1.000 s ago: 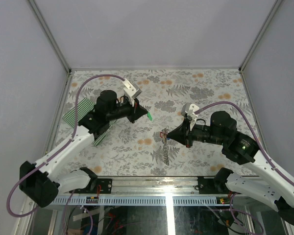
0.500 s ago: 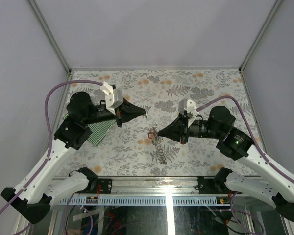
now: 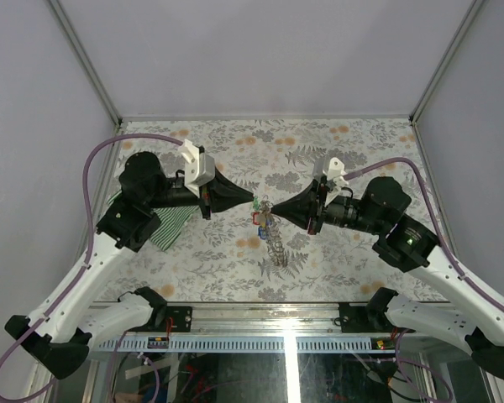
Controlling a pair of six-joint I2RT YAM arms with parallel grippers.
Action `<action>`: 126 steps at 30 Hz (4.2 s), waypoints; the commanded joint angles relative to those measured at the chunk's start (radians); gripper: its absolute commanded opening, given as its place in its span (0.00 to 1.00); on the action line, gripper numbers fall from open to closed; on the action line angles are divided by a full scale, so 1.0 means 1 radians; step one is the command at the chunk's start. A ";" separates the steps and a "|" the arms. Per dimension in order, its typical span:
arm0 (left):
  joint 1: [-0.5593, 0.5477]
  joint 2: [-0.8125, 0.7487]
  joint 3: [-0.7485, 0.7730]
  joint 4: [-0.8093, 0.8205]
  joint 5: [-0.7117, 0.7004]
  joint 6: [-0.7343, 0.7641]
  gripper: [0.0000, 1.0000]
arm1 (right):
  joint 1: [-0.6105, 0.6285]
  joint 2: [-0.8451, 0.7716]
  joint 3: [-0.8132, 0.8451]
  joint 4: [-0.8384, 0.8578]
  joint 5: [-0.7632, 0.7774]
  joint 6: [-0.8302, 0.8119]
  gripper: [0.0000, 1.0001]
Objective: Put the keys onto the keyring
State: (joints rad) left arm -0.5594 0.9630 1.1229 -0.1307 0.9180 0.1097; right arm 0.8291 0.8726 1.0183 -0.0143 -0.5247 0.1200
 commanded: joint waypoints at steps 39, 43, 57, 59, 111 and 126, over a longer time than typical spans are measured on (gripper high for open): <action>-0.001 0.063 0.075 0.055 -0.006 -0.130 0.00 | 0.279 0.011 0.170 -0.191 0.537 -0.166 0.00; 0.000 0.052 0.073 0.068 0.010 -0.124 0.00 | 0.279 -0.058 0.088 -0.095 0.423 -0.238 0.00; -0.001 0.019 0.056 0.068 -0.010 -0.101 0.00 | 0.278 -0.201 -0.182 0.179 0.255 -0.908 0.03; -0.001 0.019 0.057 0.068 -0.005 -0.098 0.00 | 0.279 -0.202 -0.201 0.204 0.256 -0.967 0.03; 0.001 0.015 -0.005 0.193 -0.066 -0.195 0.00 | 0.044 0.065 0.222 -0.147 0.073 -0.127 0.00; 0.003 0.044 -0.006 0.331 0.123 -0.250 0.00 | -0.065 0.080 0.158 0.091 -0.274 0.108 0.00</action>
State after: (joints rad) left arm -0.5594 1.0168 1.1229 0.0757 0.9657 -0.1047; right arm 0.7700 0.9577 1.1725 -0.0902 -0.7486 0.1383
